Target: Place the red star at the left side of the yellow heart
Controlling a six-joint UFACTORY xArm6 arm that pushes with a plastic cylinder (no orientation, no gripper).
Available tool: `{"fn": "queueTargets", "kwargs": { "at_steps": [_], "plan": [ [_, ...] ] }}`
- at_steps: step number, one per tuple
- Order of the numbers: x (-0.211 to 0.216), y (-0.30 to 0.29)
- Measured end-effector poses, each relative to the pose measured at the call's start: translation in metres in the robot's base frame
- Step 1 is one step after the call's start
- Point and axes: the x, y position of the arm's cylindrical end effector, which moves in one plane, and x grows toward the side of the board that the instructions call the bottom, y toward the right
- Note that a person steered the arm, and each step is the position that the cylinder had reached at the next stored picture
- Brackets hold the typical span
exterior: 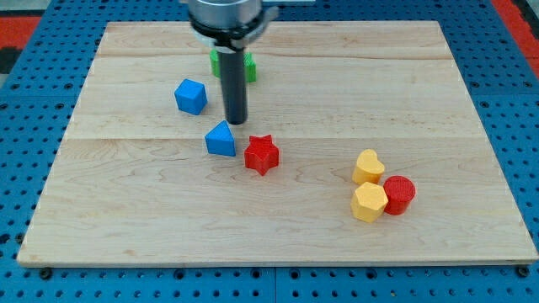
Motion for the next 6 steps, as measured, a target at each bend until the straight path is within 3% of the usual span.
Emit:
{"fn": "queueTargets", "kwargs": {
  "at_steps": [2, 3, 4, 5, 6],
  "plan": [
    [0.07, 0.015],
    [0.079, 0.096],
    [0.057, 0.084],
    [0.056, 0.109],
    [0.1, 0.115]
  ]
}}
